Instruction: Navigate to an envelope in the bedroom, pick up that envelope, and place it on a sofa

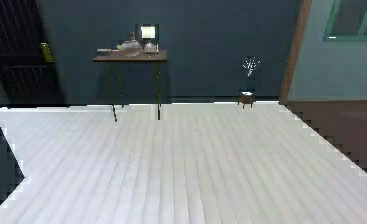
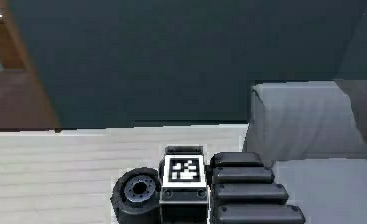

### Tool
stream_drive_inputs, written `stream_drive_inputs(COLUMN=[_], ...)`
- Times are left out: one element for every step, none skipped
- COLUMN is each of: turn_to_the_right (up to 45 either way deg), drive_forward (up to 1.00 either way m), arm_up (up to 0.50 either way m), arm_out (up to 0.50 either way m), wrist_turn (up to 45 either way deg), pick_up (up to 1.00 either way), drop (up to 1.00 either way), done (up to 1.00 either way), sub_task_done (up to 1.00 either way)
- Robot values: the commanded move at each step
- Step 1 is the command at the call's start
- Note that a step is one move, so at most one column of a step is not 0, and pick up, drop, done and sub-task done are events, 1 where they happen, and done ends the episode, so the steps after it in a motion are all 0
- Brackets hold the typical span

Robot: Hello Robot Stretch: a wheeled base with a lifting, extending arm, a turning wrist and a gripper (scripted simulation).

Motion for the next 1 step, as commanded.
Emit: stream_drive_inputs(turn_to_the_right=[45.0], drive_forward=[0.00], arm_up=[0.00], arm_out=[0.00], wrist_turn=[0.0], pick_up=[0.00], drop=[0.00], done=[0.00], sub_task_done=[0.00])
